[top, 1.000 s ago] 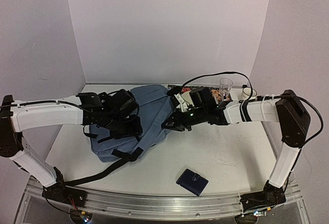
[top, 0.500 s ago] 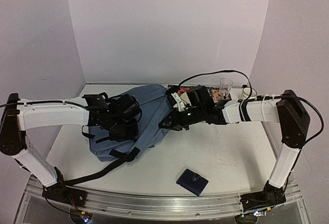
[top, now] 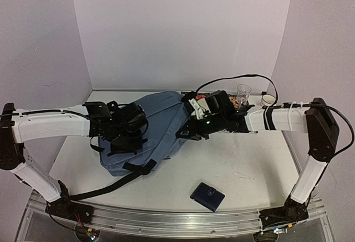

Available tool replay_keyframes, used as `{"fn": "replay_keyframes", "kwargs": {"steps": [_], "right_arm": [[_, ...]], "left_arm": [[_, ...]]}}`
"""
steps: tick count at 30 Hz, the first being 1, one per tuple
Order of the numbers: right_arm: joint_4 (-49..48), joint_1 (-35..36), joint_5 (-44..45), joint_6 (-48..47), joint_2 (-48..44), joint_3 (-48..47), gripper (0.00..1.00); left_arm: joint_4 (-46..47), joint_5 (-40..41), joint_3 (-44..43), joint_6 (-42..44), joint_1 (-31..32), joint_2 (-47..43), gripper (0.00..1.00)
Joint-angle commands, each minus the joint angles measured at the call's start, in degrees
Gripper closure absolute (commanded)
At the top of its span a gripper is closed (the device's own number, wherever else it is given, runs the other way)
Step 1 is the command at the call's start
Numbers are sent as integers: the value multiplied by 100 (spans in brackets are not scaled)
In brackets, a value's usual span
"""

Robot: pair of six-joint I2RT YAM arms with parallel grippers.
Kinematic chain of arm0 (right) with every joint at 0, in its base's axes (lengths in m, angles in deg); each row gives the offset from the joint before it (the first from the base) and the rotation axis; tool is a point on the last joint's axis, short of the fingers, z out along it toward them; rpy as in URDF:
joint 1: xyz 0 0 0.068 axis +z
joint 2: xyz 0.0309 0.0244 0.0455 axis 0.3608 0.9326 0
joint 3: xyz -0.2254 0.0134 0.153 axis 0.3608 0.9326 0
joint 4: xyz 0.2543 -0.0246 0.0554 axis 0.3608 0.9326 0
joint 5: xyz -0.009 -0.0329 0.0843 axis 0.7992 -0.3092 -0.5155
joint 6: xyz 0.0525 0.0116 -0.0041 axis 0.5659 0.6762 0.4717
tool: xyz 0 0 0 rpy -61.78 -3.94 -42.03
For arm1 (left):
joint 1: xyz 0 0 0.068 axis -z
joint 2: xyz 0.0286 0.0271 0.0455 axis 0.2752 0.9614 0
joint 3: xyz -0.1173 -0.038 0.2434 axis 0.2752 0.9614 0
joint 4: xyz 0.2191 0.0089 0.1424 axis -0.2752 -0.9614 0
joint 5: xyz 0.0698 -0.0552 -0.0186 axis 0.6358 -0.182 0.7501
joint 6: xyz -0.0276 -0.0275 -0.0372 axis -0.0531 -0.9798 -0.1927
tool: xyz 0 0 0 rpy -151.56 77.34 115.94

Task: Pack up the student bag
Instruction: Unzip the pocket on the back of the student bag, then open the pocket on the back of the student bag.

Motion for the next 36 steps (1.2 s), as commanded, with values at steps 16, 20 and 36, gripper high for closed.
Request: {"fn": "replay_keyframes", "kwargs": {"steps": [16, 20, 36], "right_arm": [[772, -1261, -12, -959, -205, -516, 100], [876, -1264, -230, -1154, 56, -732, 100], [1229, -1233, -198, -1610, 255, -885, 92]], "left_arm": [[-1309, -308, 1364, -564, -300, -1606, 99], [-1179, -92, 567, 165, -300, -1239, 69], [-124, 49, -1328, 3762, -446, 822, 21]]}}
